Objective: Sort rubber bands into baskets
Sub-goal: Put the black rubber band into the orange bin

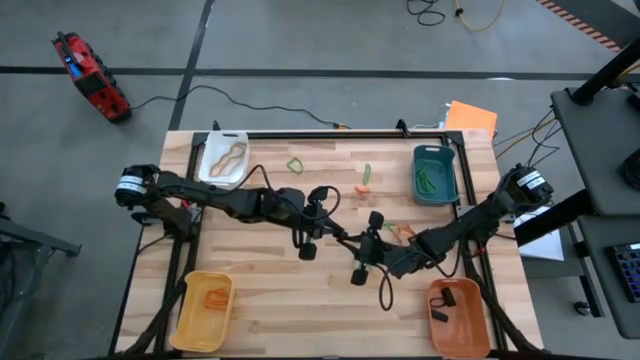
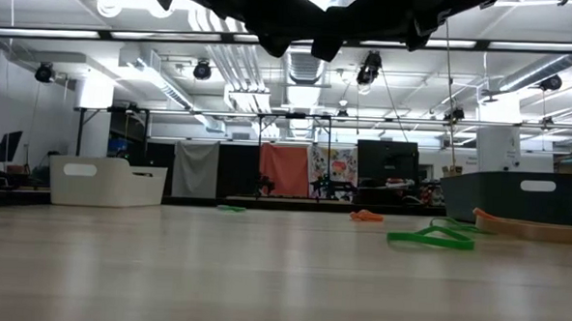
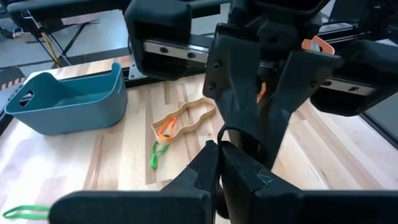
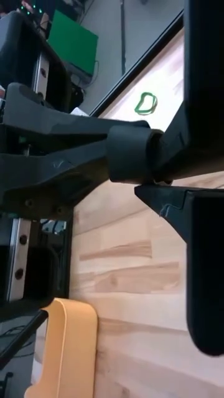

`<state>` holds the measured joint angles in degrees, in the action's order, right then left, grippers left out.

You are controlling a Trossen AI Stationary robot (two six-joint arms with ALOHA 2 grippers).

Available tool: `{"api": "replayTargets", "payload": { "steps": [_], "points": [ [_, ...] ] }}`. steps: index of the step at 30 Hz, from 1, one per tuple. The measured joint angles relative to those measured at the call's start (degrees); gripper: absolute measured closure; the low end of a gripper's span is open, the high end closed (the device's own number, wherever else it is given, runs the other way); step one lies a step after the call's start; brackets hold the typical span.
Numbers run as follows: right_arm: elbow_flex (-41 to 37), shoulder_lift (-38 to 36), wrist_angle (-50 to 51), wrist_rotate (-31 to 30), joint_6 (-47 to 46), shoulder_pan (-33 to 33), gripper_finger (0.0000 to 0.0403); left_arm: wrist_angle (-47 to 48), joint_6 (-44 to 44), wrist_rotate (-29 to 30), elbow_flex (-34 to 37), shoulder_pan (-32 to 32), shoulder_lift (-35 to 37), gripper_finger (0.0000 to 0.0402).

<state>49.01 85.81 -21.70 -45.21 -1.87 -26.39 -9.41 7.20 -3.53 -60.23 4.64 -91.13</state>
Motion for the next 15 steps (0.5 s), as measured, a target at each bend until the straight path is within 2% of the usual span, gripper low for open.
{"api": "replayTargets", "payload": {
  "steps": [4,9,12,15],
  "points": [
    [0.0,-0.33,0.99,0.07,1.0,-0.09,0.0393,0.62,-0.57,0.02,0.0,0.02,0.0,0.0393],
    [0.15,-2.84,6.73,1.33,-1.96,-0.32,0.0394,1.58,0.06,0.02,0.0,0.02,0.0,0.0352],
    [0.53,-4.62,11.84,4.08,-4.93,-0.35,0.0394,2.85,0.91,0.03,0.0,-0.15,0.04,0.0322],
    [2.03,-6.64,19.06,10.52,-8.63,-0.35,0.0394,3.48,1.48,0.04,0.0,-0.37,0.07,0.03]
  ]
}}
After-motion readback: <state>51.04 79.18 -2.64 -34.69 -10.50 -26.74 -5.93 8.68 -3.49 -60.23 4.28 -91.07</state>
